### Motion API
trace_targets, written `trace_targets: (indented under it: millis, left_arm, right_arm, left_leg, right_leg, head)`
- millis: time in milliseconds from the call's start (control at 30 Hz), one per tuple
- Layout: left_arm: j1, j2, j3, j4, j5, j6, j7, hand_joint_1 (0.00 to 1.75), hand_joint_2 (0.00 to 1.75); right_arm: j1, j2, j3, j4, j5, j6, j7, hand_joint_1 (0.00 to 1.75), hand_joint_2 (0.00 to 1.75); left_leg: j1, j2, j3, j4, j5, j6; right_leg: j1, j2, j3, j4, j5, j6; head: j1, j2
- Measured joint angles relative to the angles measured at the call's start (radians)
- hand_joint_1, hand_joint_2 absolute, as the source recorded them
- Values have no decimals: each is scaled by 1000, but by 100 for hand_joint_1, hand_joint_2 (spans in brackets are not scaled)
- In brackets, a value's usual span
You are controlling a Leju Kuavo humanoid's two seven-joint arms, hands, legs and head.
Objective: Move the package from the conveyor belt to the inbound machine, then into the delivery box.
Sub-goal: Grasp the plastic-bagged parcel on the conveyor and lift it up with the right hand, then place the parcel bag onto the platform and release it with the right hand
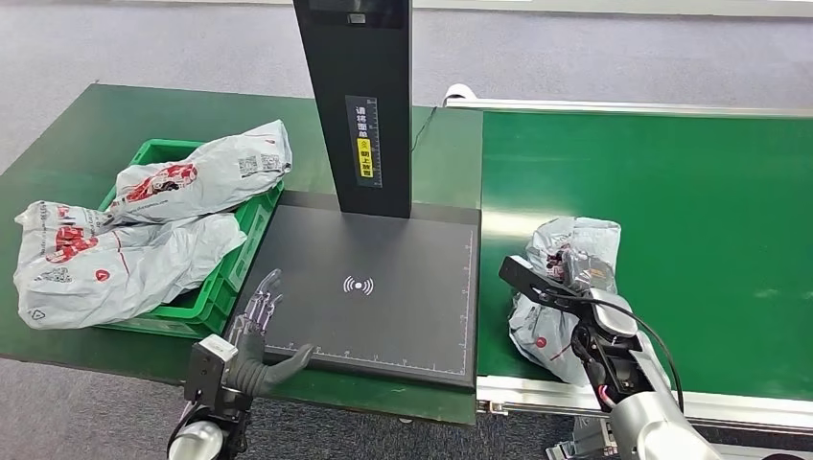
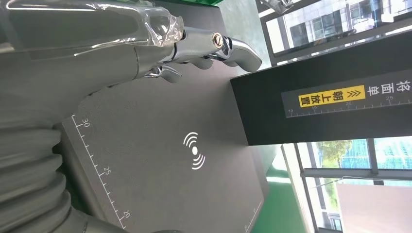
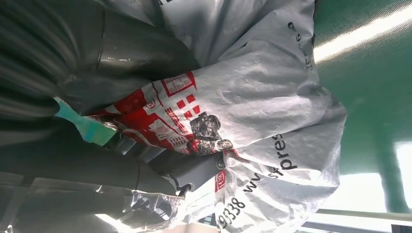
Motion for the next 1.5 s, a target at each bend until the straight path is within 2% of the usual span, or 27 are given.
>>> trace_targets:
  millis: [167,400,500,667,867,1000,1100,1300,1500]
  left_arm:
    - [7,0,1,-11,6,2,-4,0,175]
    - [23,-1,19,-53,61,15,-41,0,175]
    - [25,-3,19,-64,63,15,-57,0,175]
    - [24,-13,20,-89,90,43,-106,0,175]
    - [24,-19,23,-131,128,93,-155,0,175]
    - [21,-23,27,-152,121,163,-194,0,175]
    - [12,-25,27,-156,130,193,-201,0,175]
    - [0,-27,18,-160,140,208,-203,0,175]
    - [-10,-27,14,-161,147,216,-203,0,175]
  right_arm:
    - [4,3,3,-10,-7,-18,-7,175,175]
    - [35,20,-33,-131,-141,-244,-122,175,175]
    - [61,34,-55,-228,-206,-325,-201,175,175]
    - [129,62,-75,-429,-348,-483,-391,175,175]
    - [181,86,-56,-624,-507,-585,-558,175,175]
    - [198,96,-4,-698,-546,-555,-632,175,175]
    - [200,108,72,-715,-524,-511,-639,175,175]
    - [178,128,259,-681,-448,-359,-538,175,175]
    - [89,175,424,-505,-289,-247,-422,175,175]
  left_leg:
    - [0,0,0,0,0,0]
    - [0,0,-1,0,0,0]
    - [0,0,-1,0,0,0]
    - [0,0,-2,0,0,0]
    - [0,0,-2,0,0,0]
    - [0,2,-2,0,0,0]
    - [0,2,-2,0,0,0]
    - [1,2,-2,0,0,0]
    - [0,2,-2,0,0,0]
  right_leg:
    - [0,0,0,0,0,0]
    - [0,0,-2,0,0,0]
    - [0,0,-2,0,0,0]
    - [0,0,-3,0,0,0]
    - [0,0,-3,0,0,0]
    - [0,1,-3,0,0,0]
    - [0,1,-3,0,0,0]
    - [1,1,-3,0,0,0]
    - [1,1,-3,0,0,0]
  head:
    - [0,0]
    - [0,0]
    - [0,0]
    - [0,0]
    - [0,0]
    - [0,0]
    - [0,0]
    - [0,0]
    - [0,0]
